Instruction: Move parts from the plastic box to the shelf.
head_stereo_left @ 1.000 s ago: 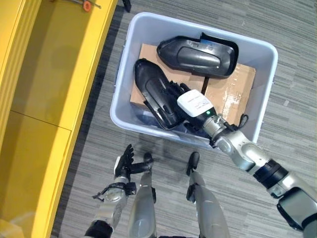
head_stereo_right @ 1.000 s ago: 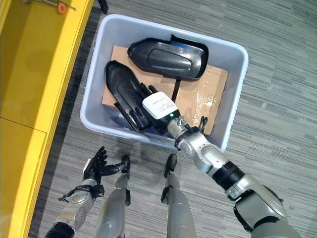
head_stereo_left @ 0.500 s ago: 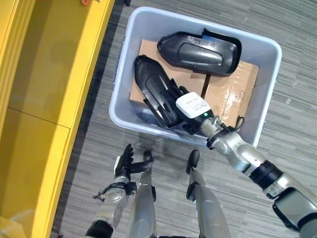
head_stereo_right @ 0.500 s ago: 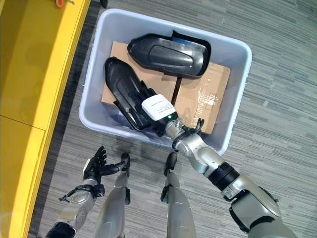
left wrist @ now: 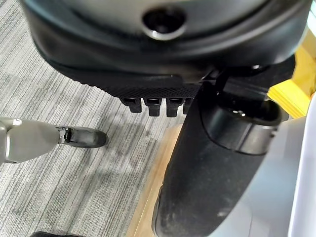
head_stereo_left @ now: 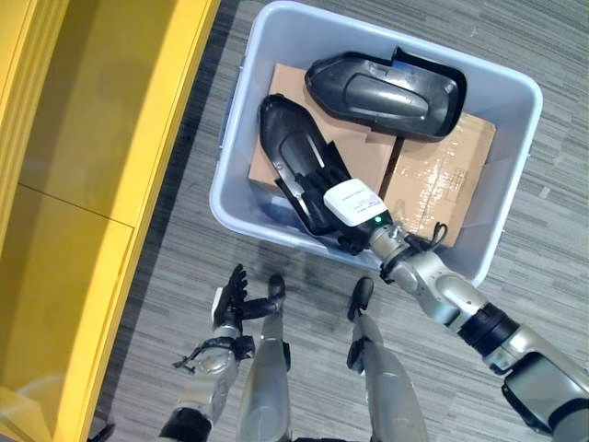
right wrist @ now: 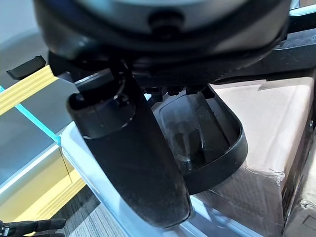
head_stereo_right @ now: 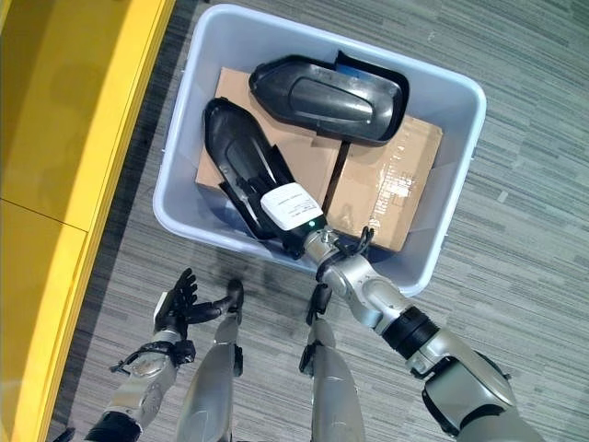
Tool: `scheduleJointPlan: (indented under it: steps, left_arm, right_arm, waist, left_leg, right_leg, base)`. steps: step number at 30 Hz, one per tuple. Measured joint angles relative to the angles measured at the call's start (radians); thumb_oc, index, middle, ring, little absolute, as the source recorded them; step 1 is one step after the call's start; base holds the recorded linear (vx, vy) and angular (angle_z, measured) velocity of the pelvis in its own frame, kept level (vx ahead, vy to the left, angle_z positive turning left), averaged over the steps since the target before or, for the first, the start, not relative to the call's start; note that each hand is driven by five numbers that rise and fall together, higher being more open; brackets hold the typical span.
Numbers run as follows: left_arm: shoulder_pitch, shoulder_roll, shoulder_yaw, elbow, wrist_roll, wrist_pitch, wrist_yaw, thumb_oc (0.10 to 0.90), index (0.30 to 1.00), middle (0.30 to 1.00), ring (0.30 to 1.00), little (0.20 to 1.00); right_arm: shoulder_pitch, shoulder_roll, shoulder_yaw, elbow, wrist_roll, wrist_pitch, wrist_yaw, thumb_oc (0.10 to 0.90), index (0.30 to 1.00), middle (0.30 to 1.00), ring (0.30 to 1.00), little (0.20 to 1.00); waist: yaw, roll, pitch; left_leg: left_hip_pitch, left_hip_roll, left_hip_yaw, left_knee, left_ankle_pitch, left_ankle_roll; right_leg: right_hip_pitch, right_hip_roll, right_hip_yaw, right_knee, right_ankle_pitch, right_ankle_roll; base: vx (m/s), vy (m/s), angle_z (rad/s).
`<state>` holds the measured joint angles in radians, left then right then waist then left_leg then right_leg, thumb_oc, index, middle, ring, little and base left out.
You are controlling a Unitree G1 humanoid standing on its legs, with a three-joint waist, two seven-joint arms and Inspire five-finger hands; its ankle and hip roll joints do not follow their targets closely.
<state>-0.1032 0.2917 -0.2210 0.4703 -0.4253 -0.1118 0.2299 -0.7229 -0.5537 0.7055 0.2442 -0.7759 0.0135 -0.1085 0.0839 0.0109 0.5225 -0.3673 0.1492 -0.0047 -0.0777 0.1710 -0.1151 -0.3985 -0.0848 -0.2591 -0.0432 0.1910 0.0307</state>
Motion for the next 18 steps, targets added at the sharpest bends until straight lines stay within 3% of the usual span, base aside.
scheduleJointPlan:
  steps: [12,18]
  left_arm:
    - [-0.006,-0.001,-0.012,0.002,-0.001,-0.008,0.001,0.9,1.0,1.0,1.0,1.0]
    - [-0.013,0.008,-0.028,-0.006,-0.002,-0.028,0.005,0.9,1.0,1.0,1.0,1.0]
  right_arm:
    - [-0.089,0.009,0.037,0.129,-0.029,0.016,-0.013,0.9,1.0,1.0,1.0,1.0]
    - [-0.156,0.041,0.072,0.252,-0.049,0.021,-0.094,0.9,1.0,1.0,1.0,1.0]
  waist:
    - [0.004,0.0,0.0]
    - [0.005,0.001,0.0]
  left_leg:
    - [-0.066,-0.001,-0.013,0.001,0.007,0.0]
    - [-0.112,-0.005,-0.026,0.009,0.013,0.001]
  right_leg:
    - [-0.057,-0.001,-0.011,0.002,0.0,0.0]
    - [-0.109,-0.009,-0.022,0.03,-0.007,-0.001]
  base:
    - [0.0,0.002,0.02]
    - [-0.01,0.003,0.04]
